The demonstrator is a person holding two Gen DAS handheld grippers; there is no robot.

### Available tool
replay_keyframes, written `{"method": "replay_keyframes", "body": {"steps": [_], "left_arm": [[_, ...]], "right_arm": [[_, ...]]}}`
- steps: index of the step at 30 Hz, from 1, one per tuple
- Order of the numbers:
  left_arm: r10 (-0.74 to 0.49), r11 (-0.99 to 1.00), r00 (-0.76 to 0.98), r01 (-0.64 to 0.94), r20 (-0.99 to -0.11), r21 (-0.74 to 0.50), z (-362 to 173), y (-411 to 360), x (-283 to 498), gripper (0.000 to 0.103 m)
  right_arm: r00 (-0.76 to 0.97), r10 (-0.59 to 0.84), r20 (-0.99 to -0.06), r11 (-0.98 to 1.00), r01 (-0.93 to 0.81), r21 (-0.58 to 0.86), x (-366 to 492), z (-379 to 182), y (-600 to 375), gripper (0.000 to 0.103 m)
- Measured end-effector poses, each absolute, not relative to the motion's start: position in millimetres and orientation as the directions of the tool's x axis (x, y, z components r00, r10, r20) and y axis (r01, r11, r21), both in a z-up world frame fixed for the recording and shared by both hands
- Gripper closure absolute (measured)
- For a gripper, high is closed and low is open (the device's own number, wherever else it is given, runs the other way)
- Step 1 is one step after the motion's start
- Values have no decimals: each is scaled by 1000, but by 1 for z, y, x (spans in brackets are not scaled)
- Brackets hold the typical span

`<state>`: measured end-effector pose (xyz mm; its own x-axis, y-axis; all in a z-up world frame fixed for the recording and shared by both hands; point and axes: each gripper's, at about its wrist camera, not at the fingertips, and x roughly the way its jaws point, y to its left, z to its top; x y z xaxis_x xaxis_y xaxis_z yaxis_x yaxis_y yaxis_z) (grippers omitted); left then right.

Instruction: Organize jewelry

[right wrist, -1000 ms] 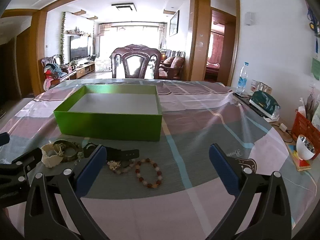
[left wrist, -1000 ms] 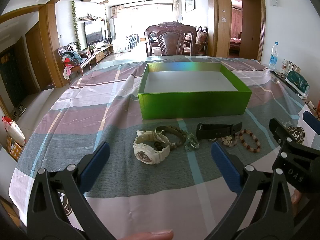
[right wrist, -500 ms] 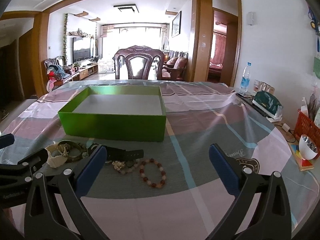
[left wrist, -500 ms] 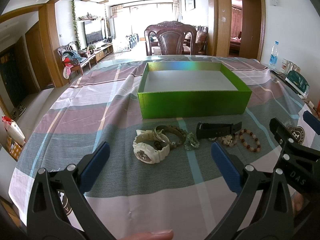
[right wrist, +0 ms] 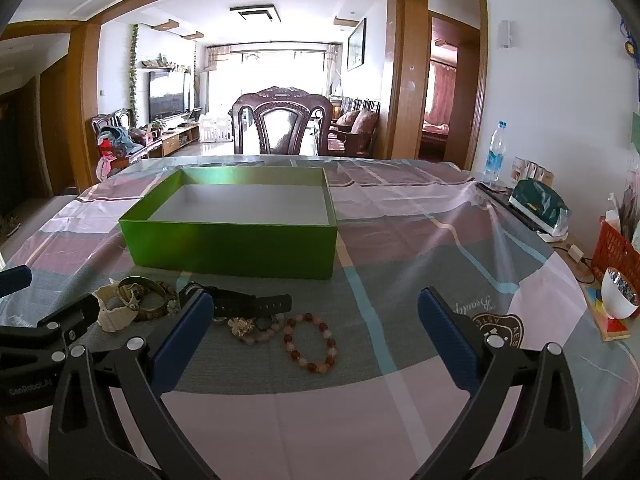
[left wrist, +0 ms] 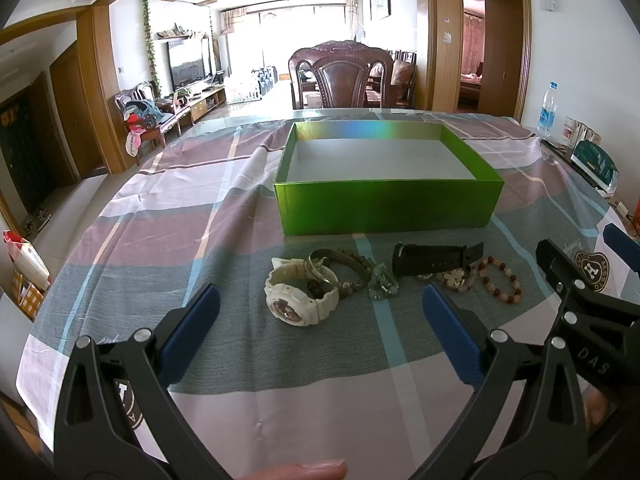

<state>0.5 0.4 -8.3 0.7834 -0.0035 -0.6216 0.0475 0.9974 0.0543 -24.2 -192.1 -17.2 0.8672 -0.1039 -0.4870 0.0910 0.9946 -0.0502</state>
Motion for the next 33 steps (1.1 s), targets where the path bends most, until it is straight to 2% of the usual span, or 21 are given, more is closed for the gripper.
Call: {"method": "replay_keyframes", "body": {"steps": [13, 18, 20, 23, 24, 25, 26, 28, 33], "left_arm": [[-2, 997, 780, 47, -626, 55, -9, 1, 2, 3], [-34, 997, 732, 75, -681, 31, -32, 6, 11, 3], [-82, 994, 727, 113, -682, 0, -36, 8, 11, 3], [-83, 992, 709, 128, -700, 11, -39, 8, 16, 4], [-92, 991, 691, 134, -717, 2, -43, 10, 19, 9], [-98, 991, 671, 134, -735, -10, -46, 12, 22, 20], [-97, 991, 656, 130, -748, -15, -47, 13, 26, 24], [-88, 992, 635, 123, -768, -12, -51, 18, 32, 39], [-60, 996, 623, 85, -780, -9, -46, 27, 46, 41]], "right_arm": [[865, -103, -491, 995, 90, -50, -24, -17, -194, 3], [810, -140, -569, 990, 124, -68, -7, -24, -212, 3], [785, -138, -604, 990, 131, -56, 0, -27, -224, 3], [736, -102, -669, 991, 133, -5, 10, -33, -242, 18], [721, -84, -688, 991, 134, 20, 13, -34, -249, 23], [714, -71, -697, 991, 129, 32, 17, -36, -251, 26], [702, -66, -709, 992, 125, 32, 20, -38, -253, 29], [684, -78, -725, 992, 123, 9, 27, -40, -251, 29], [639, -49, -768, 999, 47, -25, 47, -50, -234, 29]]}}
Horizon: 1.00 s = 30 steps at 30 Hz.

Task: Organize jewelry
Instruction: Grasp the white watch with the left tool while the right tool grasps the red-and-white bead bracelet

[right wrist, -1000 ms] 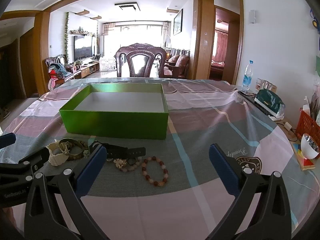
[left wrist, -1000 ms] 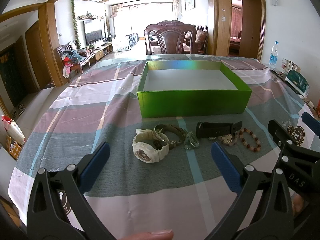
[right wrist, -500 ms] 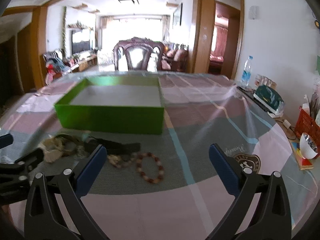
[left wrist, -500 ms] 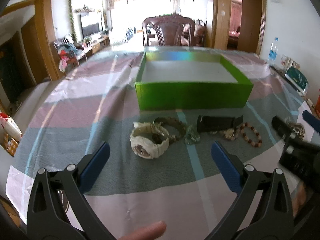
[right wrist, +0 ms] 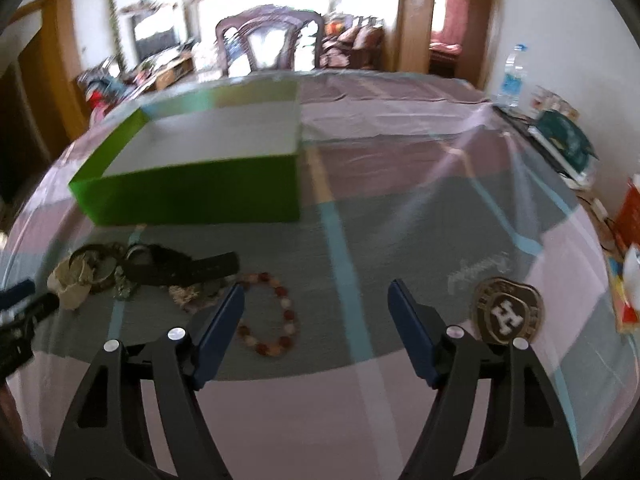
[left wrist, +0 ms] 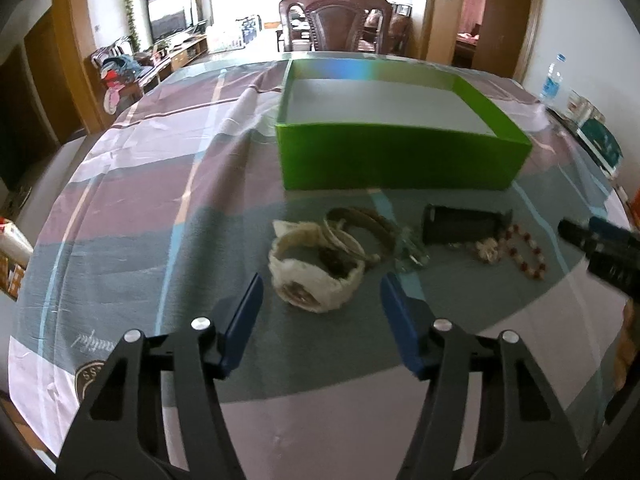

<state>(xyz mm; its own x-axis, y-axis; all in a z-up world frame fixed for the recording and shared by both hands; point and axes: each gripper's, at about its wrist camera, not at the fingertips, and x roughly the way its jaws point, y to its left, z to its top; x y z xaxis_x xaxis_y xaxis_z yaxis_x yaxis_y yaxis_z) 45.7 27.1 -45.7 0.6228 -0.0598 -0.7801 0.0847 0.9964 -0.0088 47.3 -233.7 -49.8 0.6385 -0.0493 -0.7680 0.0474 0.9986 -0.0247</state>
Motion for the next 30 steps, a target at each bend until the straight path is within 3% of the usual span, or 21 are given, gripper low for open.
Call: {"method": "replay_keyframes", "body": {"steps": [4, 16, 17, 20, 21, 22, 25, 28, 30], "left_arm": [[-21, 999, 604, 46, -797, 9, -46, 32, 61, 37], [-60, 998, 487, 11, -871, -62, -72, 53, 82, 34], [-72, 997, 473, 15, -878, -74, -75, 54, 81, 34], [-83, 996, 460, 52, -884, -67, -77, 52, 73, 40], [-84, 996, 461, 64, -884, -62, -77, 51, 72, 46], [-95, 995, 461, 79, -882, -66, -76, 50, 69, 56], [-107, 992, 450, 112, -887, -63, -75, 46, 58, 64], [-111, 992, 456, 108, -883, -69, -71, 45, 50, 62], [-102, 994, 462, 91, -881, -68, -71, 47, 49, 50]], "right_arm": [[612, -59, -789, 998, 30, -51, 59, -63, -230, 29], [525, -23, -851, 1000, 17, -16, 71, -93, -235, 30], [530, -7, -848, 1000, 0, -8, 70, -92, -232, 38], [534, 44, -845, 997, -75, 4, 67, -89, -219, 74], [534, 51, -844, 996, -91, 2, 66, -89, -216, 84], [533, 60, -844, 994, -112, 0, 64, -89, -211, 87], [524, 103, -845, 985, -173, 13, 58, -87, -203, 90], [520, 117, -846, 981, -192, 18, 54, -86, -201, 90], [518, 108, -849, 985, -168, 22, 55, -86, -206, 88]]}}
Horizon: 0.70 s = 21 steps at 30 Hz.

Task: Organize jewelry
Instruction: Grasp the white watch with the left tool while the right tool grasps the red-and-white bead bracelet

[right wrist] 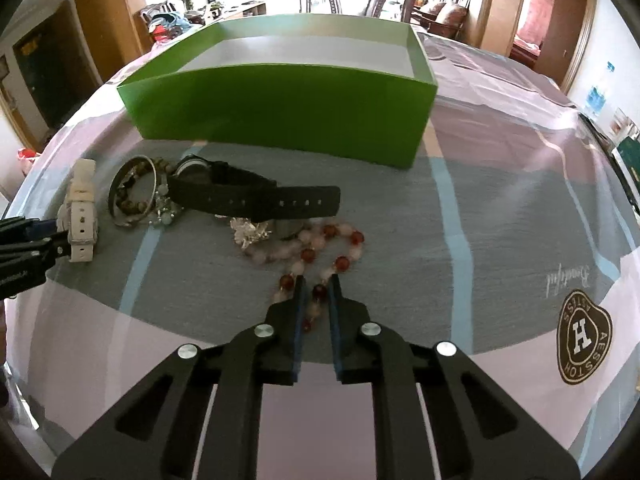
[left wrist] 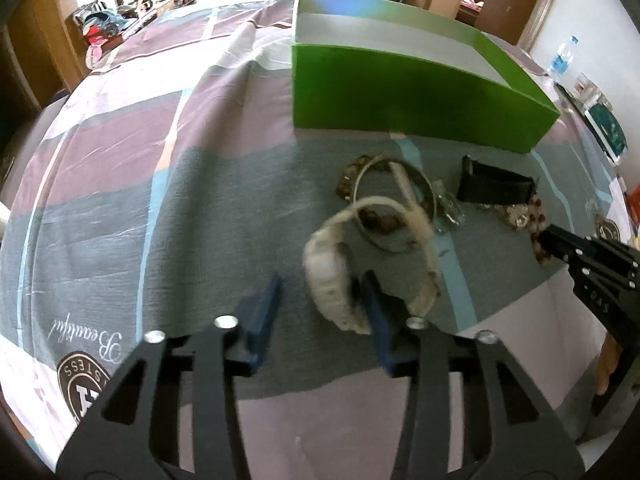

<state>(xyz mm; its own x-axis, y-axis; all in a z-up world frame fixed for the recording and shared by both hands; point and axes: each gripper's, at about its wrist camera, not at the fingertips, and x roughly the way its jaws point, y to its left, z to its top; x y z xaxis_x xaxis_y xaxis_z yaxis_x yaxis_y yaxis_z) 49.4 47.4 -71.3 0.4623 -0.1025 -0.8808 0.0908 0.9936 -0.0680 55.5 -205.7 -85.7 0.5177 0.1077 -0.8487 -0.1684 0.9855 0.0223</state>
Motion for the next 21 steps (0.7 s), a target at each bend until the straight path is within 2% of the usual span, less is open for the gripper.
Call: {"method": "replay_keyframes", "body": {"steps": [1, 3, 6, 10, 12, 16, 21], "left_arm": [[-99, 994, 468, 84, -878, -67, -71, 48, 49, 47], [-112, 993, 470, 90, -876, -79, -71, 48, 53, 46], [-120, 991, 470, 107, -874, -78, -70, 39, 63, 42], [-146, 987, 459, 127, -876, -98, -76, 31, 71, 35], [-130, 988, 467, 130, -875, -77, -78, 27, 72, 34], [-111, 990, 469, 128, -876, -57, -82, 25, 75, 25], [-101, 991, 475, 130, -874, -43, -84, 21, 75, 23]], "right_arm": [[520, 100, -848, 988, -155, 22, 55, -86, -207, 86], [523, 83, -848, 992, -127, 18, 56, -86, -212, 76], [528, 70, -846, 995, -103, 18, 56, -86, -214, 70], [539, 55, -840, 996, -92, 6, 59, -89, -211, 69], [545, 55, -836, 996, -89, 7, 59, -89, -212, 69], [560, 45, -827, 996, -87, -5, 60, -90, -210, 68], [575, 29, -818, 996, -81, -22, 58, -90, -209, 65]]}}
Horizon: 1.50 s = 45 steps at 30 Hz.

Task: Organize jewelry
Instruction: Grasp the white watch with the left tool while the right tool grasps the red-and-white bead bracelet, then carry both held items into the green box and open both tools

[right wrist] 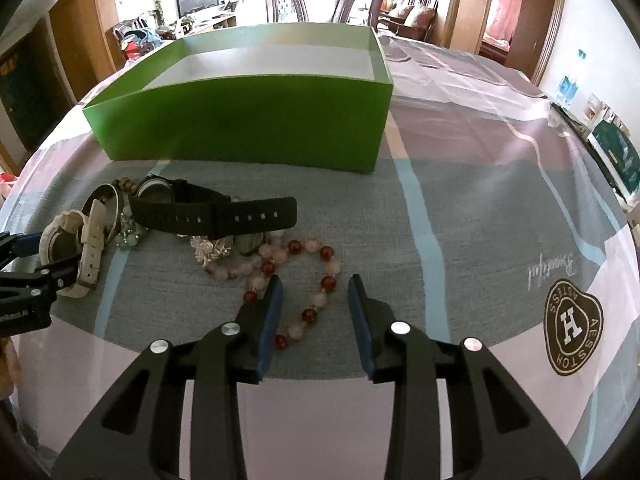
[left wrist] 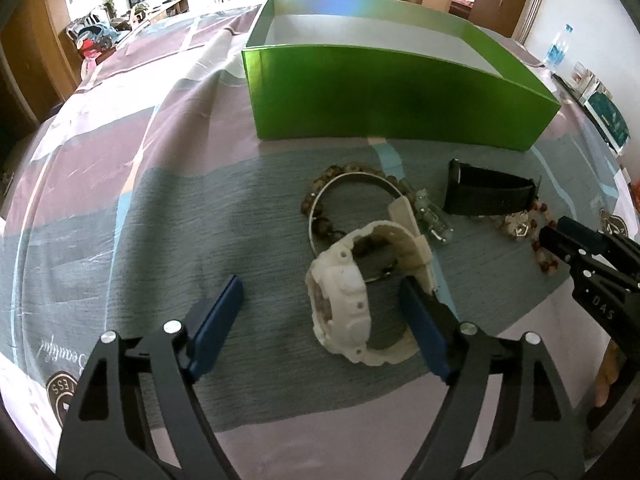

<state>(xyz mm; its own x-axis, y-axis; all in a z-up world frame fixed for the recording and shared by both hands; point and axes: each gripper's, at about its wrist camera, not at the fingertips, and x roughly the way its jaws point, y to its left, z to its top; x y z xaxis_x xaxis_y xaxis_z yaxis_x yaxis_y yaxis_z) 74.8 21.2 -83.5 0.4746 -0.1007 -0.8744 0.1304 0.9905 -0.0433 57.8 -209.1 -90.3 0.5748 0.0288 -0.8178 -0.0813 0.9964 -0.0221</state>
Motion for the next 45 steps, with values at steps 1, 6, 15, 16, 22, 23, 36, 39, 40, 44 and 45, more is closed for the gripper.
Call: {"method": "replay_keyframes", "body": {"steps": [1, 6, 15, 16, 22, 23, 36, 39, 40, 44, 45], "left_arm": [[-100, 991, 475, 128, -874, -44, -84, 21, 75, 24], [-64, 994, 494, 110, -867, -11, -79, 22, 72, 78], [-68, 994, 509, 111, -858, -12, -70, 21, 63, 85], [-69, 993, 515, 114, -855, -12, -68, 22, 62, 85], [-76, 992, 566, 123, -821, -7, -44, 24, 53, 85], [-80, 992, 579, 128, -812, -7, -38, 23, 52, 85], [-115, 979, 694, 200, -711, 37, 47, 13, 84, 85], [-113, 978, 709, 201, -696, 47, 58, 11, 113, 85], [-117, 979, 703, 200, -701, 38, 58, 10, 127, 85], [-93, 984, 669, 173, -737, 32, 40, 9, 171, 85], [-85, 986, 657, 165, -749, 33, 33, 9, 180, 85]], "right_arm": [[577, 25, -817, 997, -77, -25, 58, -91, -209, 62], [581, 24, -814, 997, -76, -24, 57, -91, -210, 61], [560, 92, -823, 993, -118, 30, 51, -87, -207, 95], [561, 103, -821, 992, -115, 46, 51, -84, -210, 95], [627, 129, -768, 989, -137, 54, 43, -45, -213, 95], [638, 137, -758, 988, -146, 55, 42, -38, -213, 95], [768, 189, -612, 966, -256, -23, 84, 56, -200, 95], [793, 180, -581, 965, -258, -53, 109, 66, -196, 95], [793, 180, -582, 965, -257, -52, 120, 65, -196, 95], [739, 175, -651, 971, -238, -9, 163, 41, -195, 95], [714, 168, -680, 974, -226, 3, 176, 29, -196, 95]]}}
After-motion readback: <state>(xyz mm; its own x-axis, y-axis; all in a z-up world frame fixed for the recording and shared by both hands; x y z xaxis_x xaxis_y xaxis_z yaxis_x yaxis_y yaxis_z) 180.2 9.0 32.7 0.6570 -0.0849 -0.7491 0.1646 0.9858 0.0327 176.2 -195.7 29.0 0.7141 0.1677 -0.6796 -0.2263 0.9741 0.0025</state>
